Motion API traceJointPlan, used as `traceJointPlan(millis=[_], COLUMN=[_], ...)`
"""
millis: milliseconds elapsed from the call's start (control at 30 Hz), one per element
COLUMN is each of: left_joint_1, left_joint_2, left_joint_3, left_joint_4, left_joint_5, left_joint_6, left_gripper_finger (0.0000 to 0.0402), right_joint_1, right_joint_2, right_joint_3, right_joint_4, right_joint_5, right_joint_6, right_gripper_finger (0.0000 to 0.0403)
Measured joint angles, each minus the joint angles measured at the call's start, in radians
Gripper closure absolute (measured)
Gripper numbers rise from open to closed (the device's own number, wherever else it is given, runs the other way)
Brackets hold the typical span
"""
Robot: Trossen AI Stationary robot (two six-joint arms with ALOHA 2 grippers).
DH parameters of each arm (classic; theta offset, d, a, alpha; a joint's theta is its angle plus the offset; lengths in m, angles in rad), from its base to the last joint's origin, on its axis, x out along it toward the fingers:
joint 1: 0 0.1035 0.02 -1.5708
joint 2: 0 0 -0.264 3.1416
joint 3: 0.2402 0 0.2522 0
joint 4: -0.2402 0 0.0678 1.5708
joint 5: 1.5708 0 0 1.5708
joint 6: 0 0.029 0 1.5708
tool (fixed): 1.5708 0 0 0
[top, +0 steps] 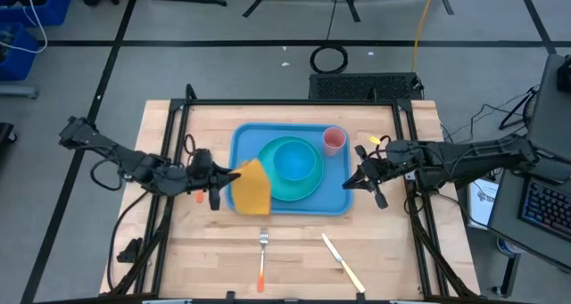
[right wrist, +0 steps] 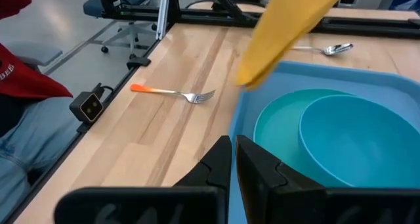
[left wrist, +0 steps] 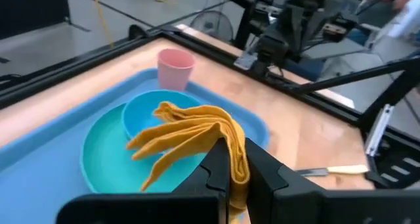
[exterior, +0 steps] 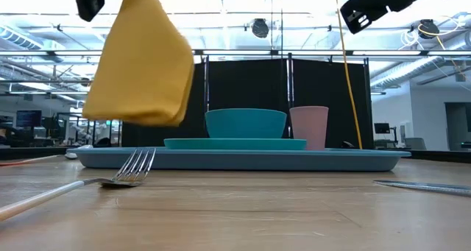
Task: Set up tray
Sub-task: Put the yellow napkin to the left of the green plate on the blue serving tray
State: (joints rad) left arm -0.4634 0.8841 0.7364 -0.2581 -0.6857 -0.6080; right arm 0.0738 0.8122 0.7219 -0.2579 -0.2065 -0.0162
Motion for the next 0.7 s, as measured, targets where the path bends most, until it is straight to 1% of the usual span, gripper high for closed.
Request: traceJointPlan(millis=[133, 233, 367, 400, 500, 600, 700], left_joint_1=[-0.004, -0.008, -0.049, -0.063, -0.110, -0.123, -0.110], left_joint_2=[-0.004, -0.004, -0.002, -0.001, -0.002, -0.002, -0.001], left_joint_3=[0.000, 0.000, -0.005, -0.005, -0.005, -0.006, -0.020], left_joint_4=[-0.042, -0.077, -0.078, -0.078, -0.090, -0.132, -0.219], left_joint_5=[-0.018, 0.010, 0.004, -0.007, -0.096, -0.120, -0.136], left_joint_6=[-0.011, -0.072, -0.161, -0.172, -0.180, -0.193, -0.276], left_gripper_finger=[0.0384, 0.0384, 0.0384, 0.0384, 0.0384, 0.0384, 0.0384], right_joint_1=[0.000, 0.000, 0.000, 0.000, 0.000, 0.000, 0.000], right_joint_2=[0.014, 0.025, 0.034, 0.034, 0.034, 0.034, 0.034], right_joint_3=[0.000, 0.000, 0.000, 0.000, 0.000, 0.000, 0.000], right_joint_4=[0.003, 0.004, 0.004, 0.003, 0.004, 0.006, 0.006], right_joint_5=[0.000, 0.000, 0.000, 0.000, 0.000, 0.000, 0.000], right_joint_6=[0.000, 0.000, -0.003, -0.006, -0.023, -0.026, -0.024], right_gripper_finger=[0.0390, 0.0390, 0.0390, 0.0390, 0.0390, 0.0390, 0.0390])
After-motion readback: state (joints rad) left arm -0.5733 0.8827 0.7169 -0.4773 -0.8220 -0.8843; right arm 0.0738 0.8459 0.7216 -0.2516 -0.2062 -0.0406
